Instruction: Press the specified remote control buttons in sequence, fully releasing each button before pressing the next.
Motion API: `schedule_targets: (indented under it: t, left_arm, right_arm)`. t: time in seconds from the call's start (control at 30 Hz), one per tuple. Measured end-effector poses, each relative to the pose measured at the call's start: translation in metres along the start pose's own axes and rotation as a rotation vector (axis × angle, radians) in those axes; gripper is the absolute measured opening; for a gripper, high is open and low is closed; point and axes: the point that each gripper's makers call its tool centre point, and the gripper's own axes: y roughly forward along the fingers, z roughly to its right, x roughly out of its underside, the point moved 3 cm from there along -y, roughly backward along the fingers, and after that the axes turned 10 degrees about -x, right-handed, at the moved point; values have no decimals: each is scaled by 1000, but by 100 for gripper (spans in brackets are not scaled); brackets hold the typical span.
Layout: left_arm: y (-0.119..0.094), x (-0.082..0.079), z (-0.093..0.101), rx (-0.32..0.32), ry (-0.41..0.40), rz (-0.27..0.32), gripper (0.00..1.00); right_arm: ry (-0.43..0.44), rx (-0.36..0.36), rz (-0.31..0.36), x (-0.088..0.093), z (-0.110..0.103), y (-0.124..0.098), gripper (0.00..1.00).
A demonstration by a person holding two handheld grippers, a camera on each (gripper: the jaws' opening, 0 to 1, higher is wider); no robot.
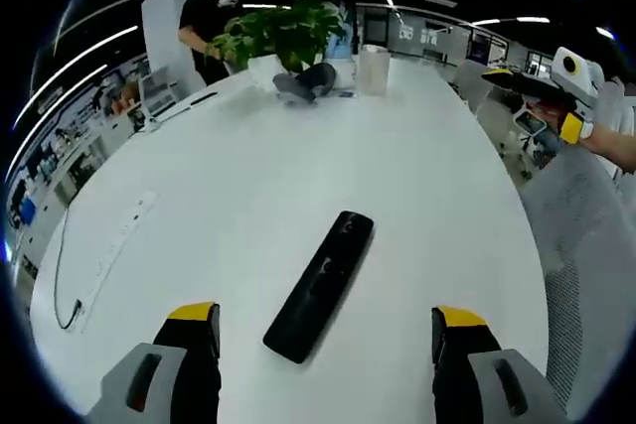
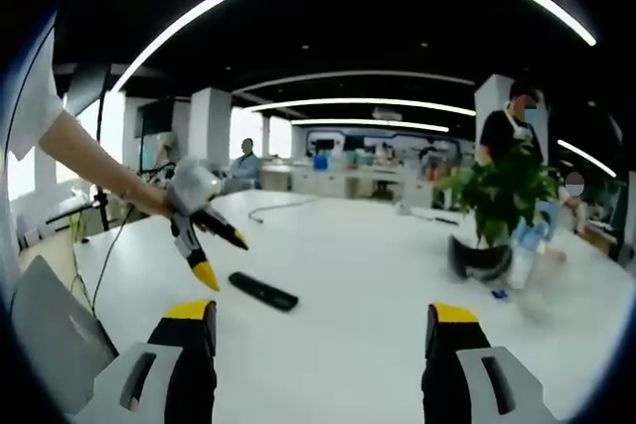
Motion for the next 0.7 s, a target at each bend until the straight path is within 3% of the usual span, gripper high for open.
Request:
schedule_targets:
  t: [0.7]
  left_arm:
    - [30,10,-5,57,129,-130,88]
  right_arm:
    - [-43,24,-36,1,3,0,72]
